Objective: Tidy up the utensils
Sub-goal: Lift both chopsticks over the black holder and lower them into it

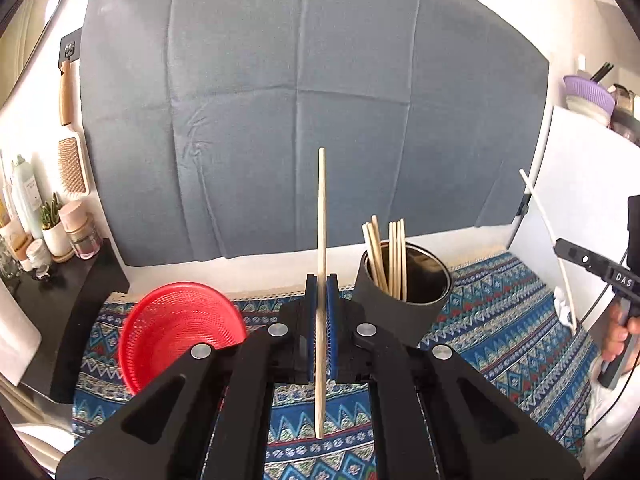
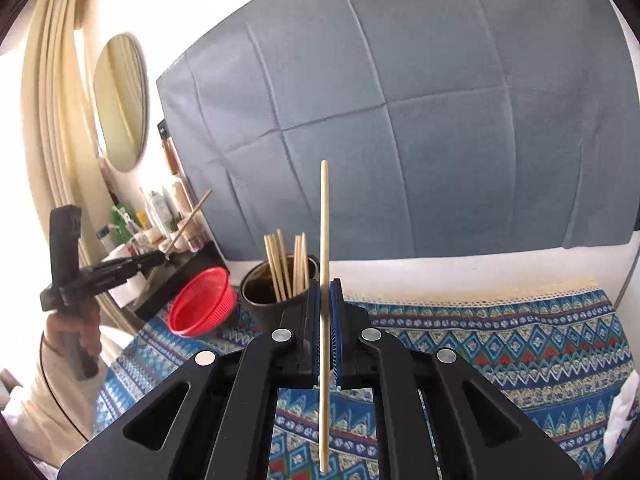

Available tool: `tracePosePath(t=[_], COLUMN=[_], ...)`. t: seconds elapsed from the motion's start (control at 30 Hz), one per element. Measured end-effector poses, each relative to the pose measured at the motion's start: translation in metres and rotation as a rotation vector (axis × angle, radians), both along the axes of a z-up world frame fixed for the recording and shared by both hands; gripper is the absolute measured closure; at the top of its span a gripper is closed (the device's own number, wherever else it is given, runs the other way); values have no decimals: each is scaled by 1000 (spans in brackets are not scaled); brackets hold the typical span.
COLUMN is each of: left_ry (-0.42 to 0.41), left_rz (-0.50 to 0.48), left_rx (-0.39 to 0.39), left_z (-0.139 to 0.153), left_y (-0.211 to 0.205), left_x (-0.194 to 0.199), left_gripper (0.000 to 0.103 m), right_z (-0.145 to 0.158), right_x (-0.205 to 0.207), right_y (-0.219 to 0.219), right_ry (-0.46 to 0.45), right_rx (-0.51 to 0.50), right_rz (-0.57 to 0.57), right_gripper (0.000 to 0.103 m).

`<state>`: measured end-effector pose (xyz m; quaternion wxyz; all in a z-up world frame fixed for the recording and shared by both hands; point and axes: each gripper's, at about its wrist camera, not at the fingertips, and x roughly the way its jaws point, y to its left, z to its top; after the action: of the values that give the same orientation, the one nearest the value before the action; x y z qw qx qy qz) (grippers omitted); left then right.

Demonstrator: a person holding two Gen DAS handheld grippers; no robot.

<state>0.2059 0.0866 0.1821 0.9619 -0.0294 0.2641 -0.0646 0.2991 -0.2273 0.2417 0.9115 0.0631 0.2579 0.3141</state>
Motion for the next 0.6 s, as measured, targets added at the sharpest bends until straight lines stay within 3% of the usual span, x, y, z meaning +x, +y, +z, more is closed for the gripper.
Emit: tracePosePath(t=[0.17,0.43,0.6], left_ry=[-79,-108,-100], left_rz=[-32,-70,-87], left_rx=[-119,-253,-266], left_z=[-11,-30,-35], left_y=[-9,-22,-28], left_x=[7,33,45], left_gripper=[98,98,98], right_z=[-7,-19,-19], right_x=[11,29,36], right_y=[25,58,70], right_ry=[-25,23,9], right_rx=[59,159,184], right_rz=[30,97,103], right_gripper=[98,98,98])
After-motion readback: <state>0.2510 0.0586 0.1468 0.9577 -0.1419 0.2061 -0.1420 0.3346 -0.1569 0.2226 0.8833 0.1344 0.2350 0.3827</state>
